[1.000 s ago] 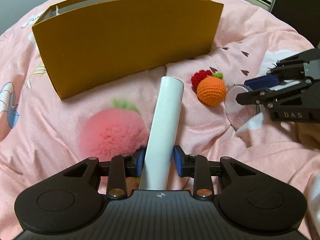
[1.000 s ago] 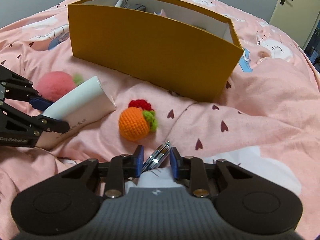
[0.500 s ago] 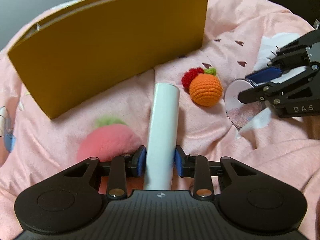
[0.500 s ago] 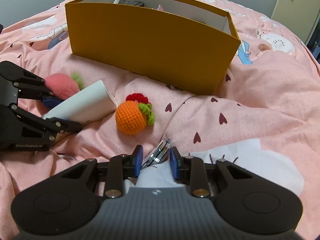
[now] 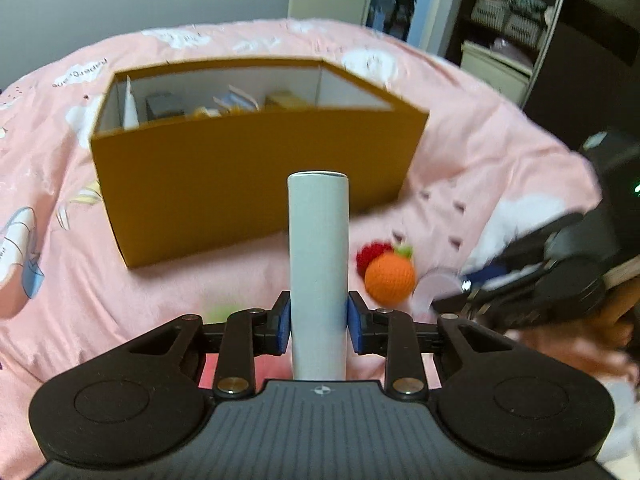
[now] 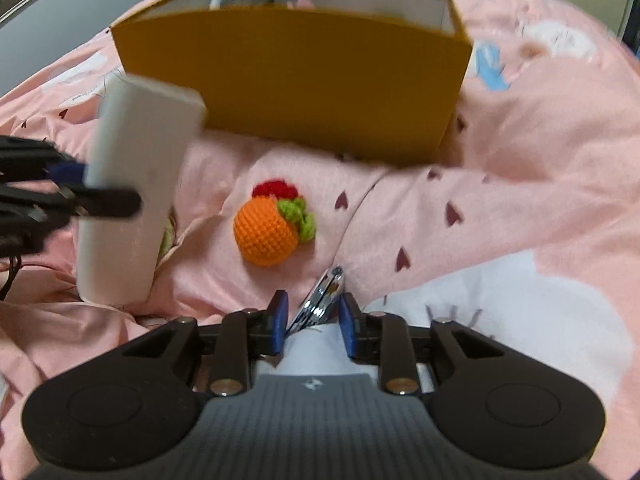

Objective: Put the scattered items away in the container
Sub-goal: 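Lift the white box with the left tool while the right tool carries the compact toward the box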

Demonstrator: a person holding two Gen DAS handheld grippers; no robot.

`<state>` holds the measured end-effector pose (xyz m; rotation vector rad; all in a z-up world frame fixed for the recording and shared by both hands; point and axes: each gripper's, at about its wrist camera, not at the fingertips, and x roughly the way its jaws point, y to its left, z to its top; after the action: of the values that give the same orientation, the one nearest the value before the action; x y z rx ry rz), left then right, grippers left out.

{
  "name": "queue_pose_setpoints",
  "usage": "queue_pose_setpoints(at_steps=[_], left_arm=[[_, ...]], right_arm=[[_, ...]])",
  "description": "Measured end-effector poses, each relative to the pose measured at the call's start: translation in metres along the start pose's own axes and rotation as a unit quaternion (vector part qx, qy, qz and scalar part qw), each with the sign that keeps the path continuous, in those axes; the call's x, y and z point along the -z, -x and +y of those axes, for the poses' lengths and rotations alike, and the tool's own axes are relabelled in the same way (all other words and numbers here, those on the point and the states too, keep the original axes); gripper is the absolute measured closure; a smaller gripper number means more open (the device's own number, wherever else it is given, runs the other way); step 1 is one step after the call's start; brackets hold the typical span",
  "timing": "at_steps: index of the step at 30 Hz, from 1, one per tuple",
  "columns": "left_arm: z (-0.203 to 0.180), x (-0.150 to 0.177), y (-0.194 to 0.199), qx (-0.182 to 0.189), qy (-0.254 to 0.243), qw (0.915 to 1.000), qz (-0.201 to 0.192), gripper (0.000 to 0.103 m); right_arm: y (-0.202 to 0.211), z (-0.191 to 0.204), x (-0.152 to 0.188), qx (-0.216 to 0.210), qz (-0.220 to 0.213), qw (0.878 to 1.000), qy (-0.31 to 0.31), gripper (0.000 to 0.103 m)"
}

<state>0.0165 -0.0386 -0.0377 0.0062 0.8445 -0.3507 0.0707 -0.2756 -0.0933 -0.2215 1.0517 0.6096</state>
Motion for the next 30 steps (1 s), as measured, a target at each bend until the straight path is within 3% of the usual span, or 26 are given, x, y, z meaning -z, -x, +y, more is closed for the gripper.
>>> queue_pose_setpoints(at_steps=[9,19,30], left_arm=[[0.013,-0.018,0.022,-0.001,0.037,0.9988,-0.031,0.071],[0.020,-0.049,0.044,-0.009,0.035,0.9966,-0.074,0.071],[0.027,-0.117,0.051,0.016,0.050,0.9895,-0.135,0.071]], right_arm=[[0.013,0.001,-0.005,-0.014,-0.025,1.000,-0.010,0.085],[0.070,0.012,-0.043,-0.006,-0.126,0.991,0.052,0.088],[0.098,0.003,-0.104,0.012,-0.222,0.972,0.075,0.088]])
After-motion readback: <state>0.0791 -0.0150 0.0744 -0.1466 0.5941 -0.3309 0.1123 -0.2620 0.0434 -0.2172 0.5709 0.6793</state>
